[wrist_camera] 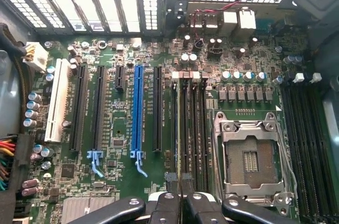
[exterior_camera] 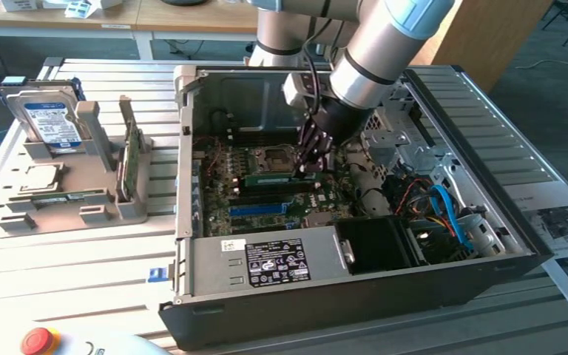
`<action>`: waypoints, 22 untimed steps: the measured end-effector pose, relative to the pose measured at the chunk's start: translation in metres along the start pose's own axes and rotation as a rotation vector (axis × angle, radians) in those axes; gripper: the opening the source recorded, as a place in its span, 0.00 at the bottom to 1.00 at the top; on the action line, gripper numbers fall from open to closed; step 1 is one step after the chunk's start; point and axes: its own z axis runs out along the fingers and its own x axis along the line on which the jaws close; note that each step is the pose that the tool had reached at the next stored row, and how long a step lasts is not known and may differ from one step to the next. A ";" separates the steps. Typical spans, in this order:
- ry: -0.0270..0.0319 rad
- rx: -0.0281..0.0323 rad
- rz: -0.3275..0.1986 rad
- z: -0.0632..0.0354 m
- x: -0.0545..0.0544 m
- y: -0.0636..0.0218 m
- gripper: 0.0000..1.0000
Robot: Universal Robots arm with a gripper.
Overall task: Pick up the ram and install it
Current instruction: 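Insert the ram into the slot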
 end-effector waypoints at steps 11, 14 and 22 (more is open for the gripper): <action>0.0000 0.0000 0.001 0.0026 -0.001 0.0064 0.12; -0.0001 0.0000 0.000 0.0026 -0.001 0.0065 0.12; -0.0003 0.0000 0.000 0.0031 -0.001 0.0064 0.12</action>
